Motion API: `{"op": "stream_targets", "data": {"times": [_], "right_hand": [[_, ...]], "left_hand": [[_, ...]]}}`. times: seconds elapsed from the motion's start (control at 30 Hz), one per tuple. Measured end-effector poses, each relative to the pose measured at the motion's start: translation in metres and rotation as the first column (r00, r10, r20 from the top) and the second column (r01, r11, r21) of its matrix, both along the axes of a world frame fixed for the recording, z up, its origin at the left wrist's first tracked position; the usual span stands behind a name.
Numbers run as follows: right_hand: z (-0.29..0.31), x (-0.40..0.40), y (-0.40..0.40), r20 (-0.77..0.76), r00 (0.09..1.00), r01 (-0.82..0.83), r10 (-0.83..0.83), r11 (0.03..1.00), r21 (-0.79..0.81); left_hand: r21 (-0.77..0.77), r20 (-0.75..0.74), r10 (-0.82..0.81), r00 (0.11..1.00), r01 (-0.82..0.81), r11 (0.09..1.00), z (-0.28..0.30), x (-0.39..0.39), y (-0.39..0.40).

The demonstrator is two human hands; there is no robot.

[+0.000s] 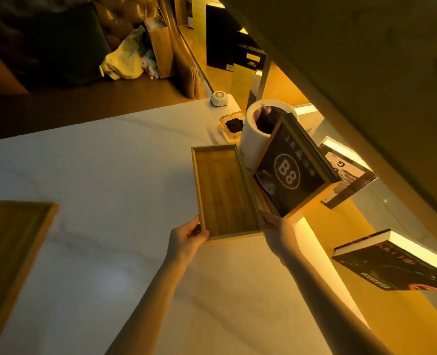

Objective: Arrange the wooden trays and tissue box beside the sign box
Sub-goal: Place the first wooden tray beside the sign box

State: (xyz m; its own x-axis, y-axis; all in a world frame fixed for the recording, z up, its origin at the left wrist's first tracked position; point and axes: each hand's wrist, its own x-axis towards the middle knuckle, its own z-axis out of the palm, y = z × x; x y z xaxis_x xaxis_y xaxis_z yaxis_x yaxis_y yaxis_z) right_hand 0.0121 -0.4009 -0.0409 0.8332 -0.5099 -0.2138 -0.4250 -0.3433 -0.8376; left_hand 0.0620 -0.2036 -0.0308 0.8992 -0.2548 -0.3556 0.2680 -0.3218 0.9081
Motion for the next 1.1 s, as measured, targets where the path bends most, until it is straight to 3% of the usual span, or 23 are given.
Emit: {"op": "stream_targets", "data": {"times": [0.43,0.57,0.7,0.87,1.1], "right_hand": [[-0.015,0.003,0.000,-0.101,0.994,-0.060,0.047,0.990,-0.124],[-0.018,0.002,0.001,-0.097,0.995,-0.028,0.014,0.989,-0.148],[-0.024,0.002,0.004,-0.110,0.994,-0.004,-0.019,0.977,-0.213],[-0.030,0.000,0.010,-0.147,0.988,-0.002,-0.046,0.950,-0.312],[-0.038,0.000,0.010,-0.217,0.976,-0.047,-0.034,0.931,-0.361]], "left_hand": [[0.038,-0.085,0.051,0.995,-0.048,0.998,-0.024,0.007,-0.007],[0.090,-0.033,0.016,0.999,-0.013,0.996,-0.029,0.006,-0.009],[0.258,0.088,-0.042,0.995,0.018,0.966,-0.037,0.005,-0.014],[0.380,0.121,-0.067,0.990,0.016,0.925,-0.044,0.006,-0.019],[0.428,0.178,-0.139,0.974,0.051,0.902,-0.046,0.002,-0.020]]}}
